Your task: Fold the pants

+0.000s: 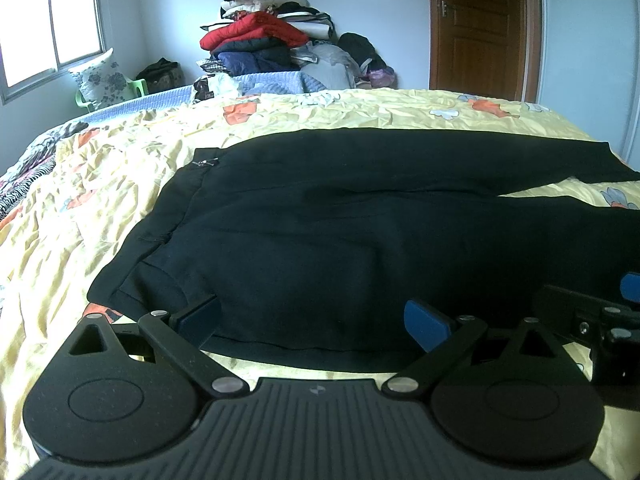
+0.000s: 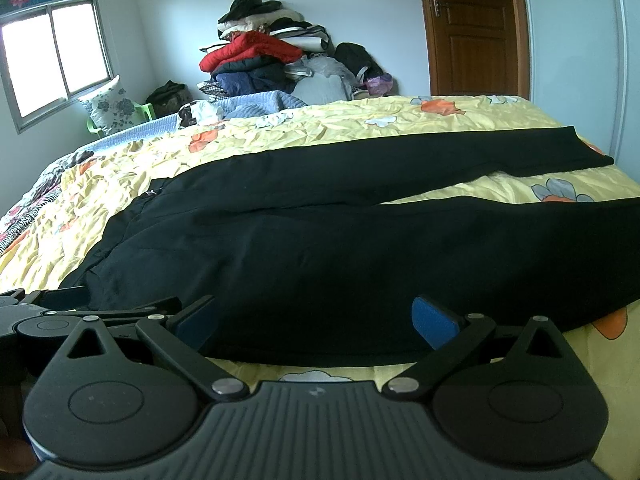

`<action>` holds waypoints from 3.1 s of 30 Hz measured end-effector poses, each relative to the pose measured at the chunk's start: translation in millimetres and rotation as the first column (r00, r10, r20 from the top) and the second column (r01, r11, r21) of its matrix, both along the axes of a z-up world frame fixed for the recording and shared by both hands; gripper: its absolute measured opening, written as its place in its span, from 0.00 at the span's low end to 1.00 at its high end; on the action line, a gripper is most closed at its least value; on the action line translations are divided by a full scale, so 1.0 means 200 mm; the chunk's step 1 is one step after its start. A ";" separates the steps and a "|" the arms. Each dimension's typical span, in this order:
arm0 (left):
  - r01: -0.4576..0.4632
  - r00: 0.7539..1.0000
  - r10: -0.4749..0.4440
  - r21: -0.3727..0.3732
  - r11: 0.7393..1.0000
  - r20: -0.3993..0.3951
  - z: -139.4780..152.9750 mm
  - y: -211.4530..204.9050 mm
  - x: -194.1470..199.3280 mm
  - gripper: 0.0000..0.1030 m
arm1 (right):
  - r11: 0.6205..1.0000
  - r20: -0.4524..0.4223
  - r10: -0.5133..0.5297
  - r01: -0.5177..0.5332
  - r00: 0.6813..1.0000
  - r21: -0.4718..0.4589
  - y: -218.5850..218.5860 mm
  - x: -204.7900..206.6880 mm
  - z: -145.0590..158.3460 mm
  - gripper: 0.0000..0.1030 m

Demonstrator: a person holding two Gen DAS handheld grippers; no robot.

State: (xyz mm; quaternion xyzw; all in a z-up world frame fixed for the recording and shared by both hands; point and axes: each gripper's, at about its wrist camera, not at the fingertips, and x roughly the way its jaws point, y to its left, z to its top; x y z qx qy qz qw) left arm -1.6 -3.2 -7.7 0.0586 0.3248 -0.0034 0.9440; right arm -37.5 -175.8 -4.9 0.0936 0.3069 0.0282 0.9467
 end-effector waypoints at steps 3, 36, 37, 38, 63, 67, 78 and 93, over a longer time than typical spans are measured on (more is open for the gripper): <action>-0.001 1.000 0.001 0.000 1.000 0.000 0.00 0.00 0.00 0.97 | 1.000 -0.001 0.000 0.000 1.000 0.001 0.00 0.00 0.00 1.00; -0.020 0.999 0.020 -0.010 1.000 0.026 0.03 0.07 0.03 0.97 | 0.977 0.156 0.213 -0.207 0.964 -0.057 0.02 0.07 0.08 1.00; -0.027 0.999 0.027 -0.006 1.000 0.037 0.04 0.08 0.03 0.97 | 0.962 0.172 0.265 -0.248 0.949 -0.117 0.04 0.10 0.10 1.00; -0.035 0.998 0.035 -0.002 0.999 0.050 0.05 0.11 0.04 0.97 | 0.945 0.163 0.304 -0.276 0.938 -0.174 0.06 0.14 0.11 1.00; -0.149 0.987 0.146 -0.035 0.988 -0.061 0.15 0.51 0.98 0.97 | 0.667 -0.182 0.730 -0.745 0.659 -0.022 0.13 2.17 -0.15 0.85; -0.143 0.988 0.142 -0.016 0.990 -0.058 0.14 0.50 1.19 0.97 | 0.594 -0.195 0.794 -0.803 0.575 0.047 0.11 2.24 -0.20 0.60; -0.241 0.953 0.137 -0.401 0.884 -0.270 0.07 0.61 1.73 0.96 | 0.243 -0.202 0.850 -0.703 0.486 -0.669 0.32 1.39 -0.16 0.04; -0.212 0.974 0.119 -0.594 0.776 -0.192 0.20 0.78 1.32 0.05 | 0.420 -0.058 0.851 -0.744 0.521 -0.520 0.21 1.09 0.06 0.04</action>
